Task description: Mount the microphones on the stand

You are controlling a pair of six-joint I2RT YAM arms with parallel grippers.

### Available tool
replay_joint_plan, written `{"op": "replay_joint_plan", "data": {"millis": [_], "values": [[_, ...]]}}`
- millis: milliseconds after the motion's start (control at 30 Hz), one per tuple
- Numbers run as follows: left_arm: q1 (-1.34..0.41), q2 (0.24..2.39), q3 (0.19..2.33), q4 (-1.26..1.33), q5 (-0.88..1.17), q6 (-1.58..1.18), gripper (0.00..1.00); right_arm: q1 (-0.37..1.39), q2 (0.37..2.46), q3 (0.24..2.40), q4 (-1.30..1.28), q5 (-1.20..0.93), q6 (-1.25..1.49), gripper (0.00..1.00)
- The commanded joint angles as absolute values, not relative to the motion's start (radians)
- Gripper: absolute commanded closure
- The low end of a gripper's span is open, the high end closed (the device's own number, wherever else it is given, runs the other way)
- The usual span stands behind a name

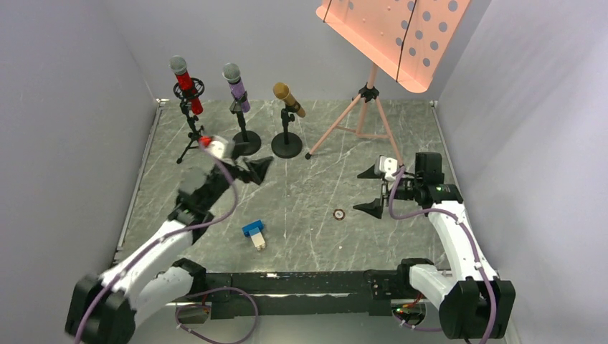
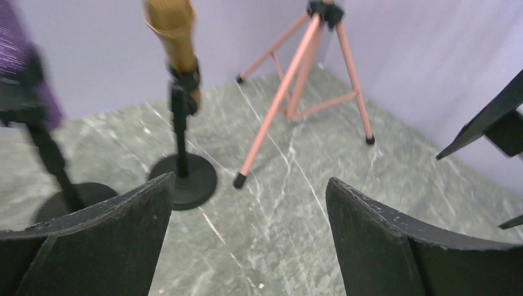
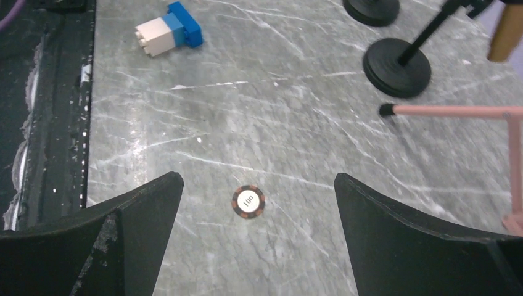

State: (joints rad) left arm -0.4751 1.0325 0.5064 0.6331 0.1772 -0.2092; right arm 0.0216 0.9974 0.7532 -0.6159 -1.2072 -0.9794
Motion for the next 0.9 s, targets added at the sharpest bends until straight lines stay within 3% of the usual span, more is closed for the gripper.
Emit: {"op": "replay_joint_plan", "data": {"millis": [0,100,233,367,533,667,867], "values": [[-0.308,0.746,0.541,0.283,0.274,-0.341,0.01,-0.089,0.96,0.808,-0.633,-1.29,-0.985,0.0],[-0.176,0.614,0.651,-0.065,0.324,-0.264,0.01,-0.212,0.934,0.813,-0.516,-1.31,-0.764,0.0],[-0.008,0.576,0.748,-0.358,0.351,-0.201,0.01,-0.259,0.896,0.828,-0.39,-1.11,-0.482,0.0],[-0.006,0.485,0.712,-0.418,0.156,-0.147,0.01,-0.312,0.842,0.84,-0.357,-0.726,-0.218,0.0],[-0.007,0.309,0.611,-0.387,0.085,-0.118,0.01,-0.384,0.722,0.836,-0.365,-0.236,0.082,0.0],[-0.014,0.282,0.589,-0.401,0.069,-0.112,0.01,-0.384,0.654,0.81,-0.384,-0.171,0.175,0.0],[-0.032,0.281,0.588,-0.394,0.067,-0.098,0.01,-0.388,0.612,0.681,-0.295,-0.239,0.191,0.0]]}}
